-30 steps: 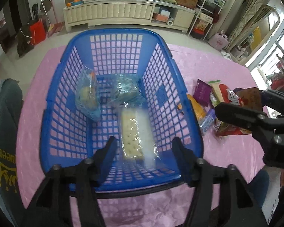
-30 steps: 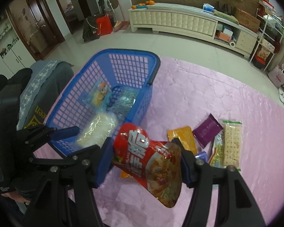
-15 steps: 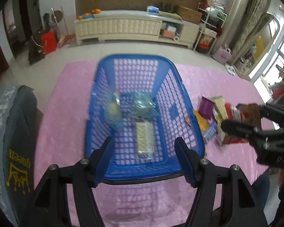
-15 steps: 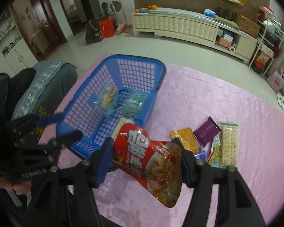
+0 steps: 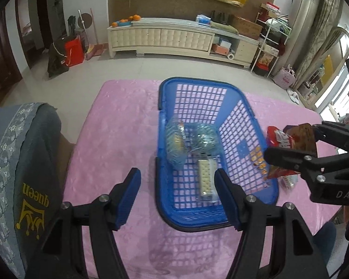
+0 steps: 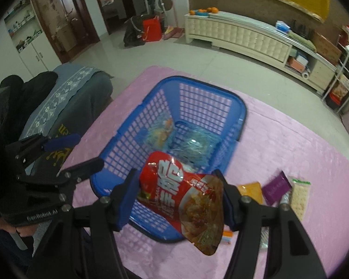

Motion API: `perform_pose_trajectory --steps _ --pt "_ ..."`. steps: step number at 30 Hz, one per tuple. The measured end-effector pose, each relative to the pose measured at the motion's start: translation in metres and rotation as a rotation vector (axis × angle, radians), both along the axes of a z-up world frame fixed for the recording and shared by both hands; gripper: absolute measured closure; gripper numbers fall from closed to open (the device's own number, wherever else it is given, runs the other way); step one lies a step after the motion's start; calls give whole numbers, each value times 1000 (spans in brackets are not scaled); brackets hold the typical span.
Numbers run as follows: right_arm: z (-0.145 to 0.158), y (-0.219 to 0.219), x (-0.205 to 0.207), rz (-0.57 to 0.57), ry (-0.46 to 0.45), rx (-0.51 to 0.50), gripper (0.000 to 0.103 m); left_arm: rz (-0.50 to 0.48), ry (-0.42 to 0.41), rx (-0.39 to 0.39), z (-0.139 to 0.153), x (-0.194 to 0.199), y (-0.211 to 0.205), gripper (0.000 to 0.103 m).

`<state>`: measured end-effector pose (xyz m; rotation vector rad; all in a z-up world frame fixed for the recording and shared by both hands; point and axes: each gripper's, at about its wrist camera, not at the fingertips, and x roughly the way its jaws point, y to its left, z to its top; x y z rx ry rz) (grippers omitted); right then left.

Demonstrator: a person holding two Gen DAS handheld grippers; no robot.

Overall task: Organize snacks
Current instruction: 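Open the left tool to drop the cracker pack while the right tool lowers and releases the red pouch, then withdraw both open tools from the basket back over the snack pile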

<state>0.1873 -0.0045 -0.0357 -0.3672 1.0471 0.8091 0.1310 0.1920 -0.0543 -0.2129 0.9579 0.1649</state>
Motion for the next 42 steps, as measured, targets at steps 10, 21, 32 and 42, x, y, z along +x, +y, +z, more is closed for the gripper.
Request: perform_pose_trajectory --steps 10,21,32,42 --pt "-42 53 -2 59 80 -42 36 62 32 4 -18 -5 34 40" --pt "-62 68 1 36 121 -66 23 76 52 -14 -31 -7 47 40" --pt "-44 45 -6 -3 97 -67 14 46 28 2 -17 -18 35 40" --pt "-3 -5 -27 -44 32 -33 14 -13 -24 18 17 -31 -10 40"
